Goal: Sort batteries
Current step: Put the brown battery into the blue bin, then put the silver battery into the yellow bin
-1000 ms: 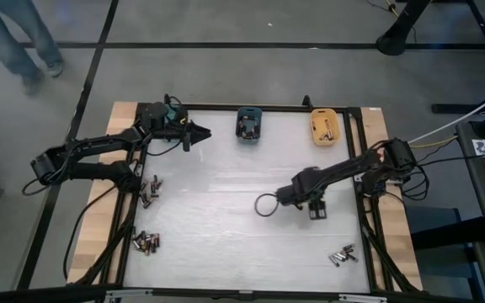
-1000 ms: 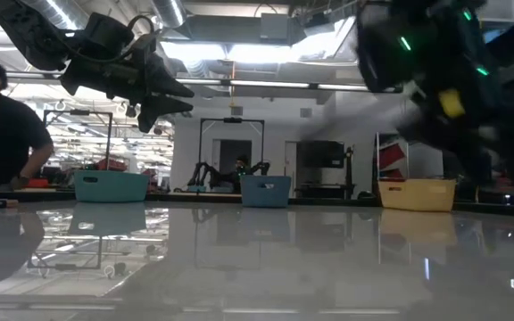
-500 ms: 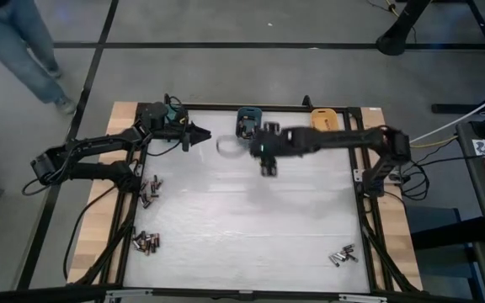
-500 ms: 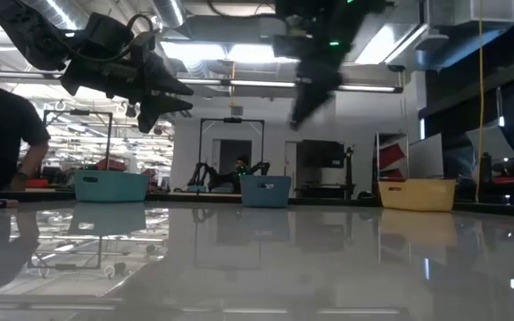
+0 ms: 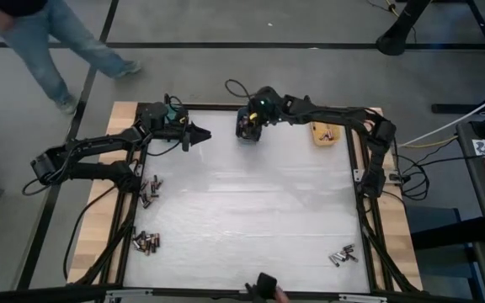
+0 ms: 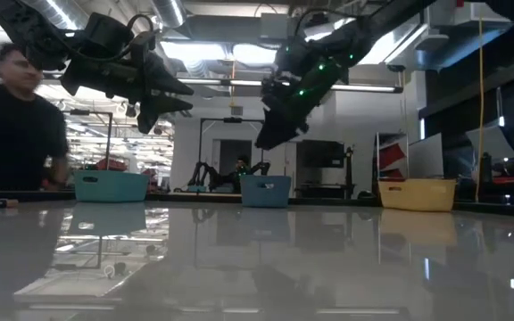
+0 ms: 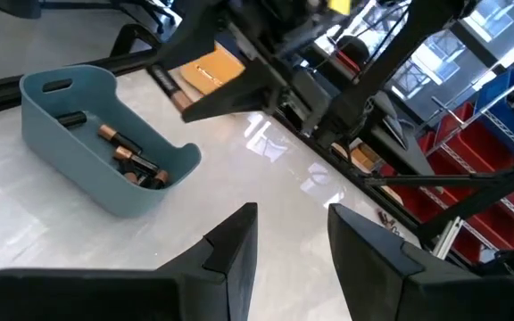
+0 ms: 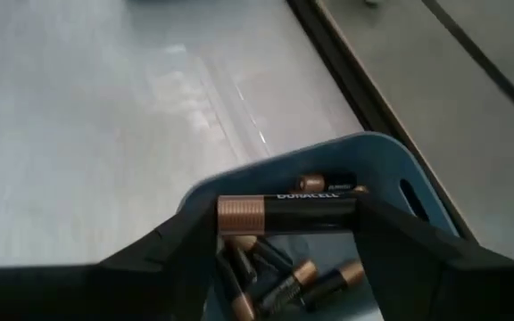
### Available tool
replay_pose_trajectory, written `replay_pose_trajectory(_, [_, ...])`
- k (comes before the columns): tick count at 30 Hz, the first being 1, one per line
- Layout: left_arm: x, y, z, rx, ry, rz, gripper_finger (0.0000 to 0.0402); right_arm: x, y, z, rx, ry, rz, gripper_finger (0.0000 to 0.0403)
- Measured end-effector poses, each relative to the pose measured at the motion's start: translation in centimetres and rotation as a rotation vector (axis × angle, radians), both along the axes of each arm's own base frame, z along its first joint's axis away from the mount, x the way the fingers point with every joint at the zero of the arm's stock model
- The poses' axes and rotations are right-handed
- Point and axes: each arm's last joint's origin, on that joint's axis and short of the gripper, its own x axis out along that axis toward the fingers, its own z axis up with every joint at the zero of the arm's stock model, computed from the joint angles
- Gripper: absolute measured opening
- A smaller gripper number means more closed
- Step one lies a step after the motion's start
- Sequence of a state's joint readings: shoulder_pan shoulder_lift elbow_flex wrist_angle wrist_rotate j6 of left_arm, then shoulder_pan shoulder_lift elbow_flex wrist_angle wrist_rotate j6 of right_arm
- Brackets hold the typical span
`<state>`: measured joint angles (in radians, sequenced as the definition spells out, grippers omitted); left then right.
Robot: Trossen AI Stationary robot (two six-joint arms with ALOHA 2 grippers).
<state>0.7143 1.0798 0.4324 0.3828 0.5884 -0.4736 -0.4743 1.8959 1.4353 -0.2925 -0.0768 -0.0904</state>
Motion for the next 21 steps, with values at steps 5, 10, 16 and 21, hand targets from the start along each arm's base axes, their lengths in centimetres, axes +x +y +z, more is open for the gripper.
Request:
replay_pose_trajectory(5, [0.0, 0.1, 0.0, -0.034, -0.004, 0.023, 0.0129, -0.1, -0.9, -1.1, 0.06, 0.003, -0.077, 0.0263])
replay_pose_trajectory(10, [0.0, 0.2, 0.2, -0.043, -0.021, 0.078, 0.0129, 0.0, -1.2, -1.5, 0.07, 0.002, -0.075, 0.0287])
replay_pose_trajectory(16, [0.0, 0.4, 0.3, -0.075, -0.03, 0.125, 0.0129, 0.0, -1.1, -1.6, 0.071, 0.016, -0.05, 0.0303])
replay_pose_trajectory(21, [0.0, 0.3, 0.3, -0.079, -0.029, 0.124, 0.0129, 0.0, -1.1, 0.0, 0.075, -0.017, -0.064, 0.0305])
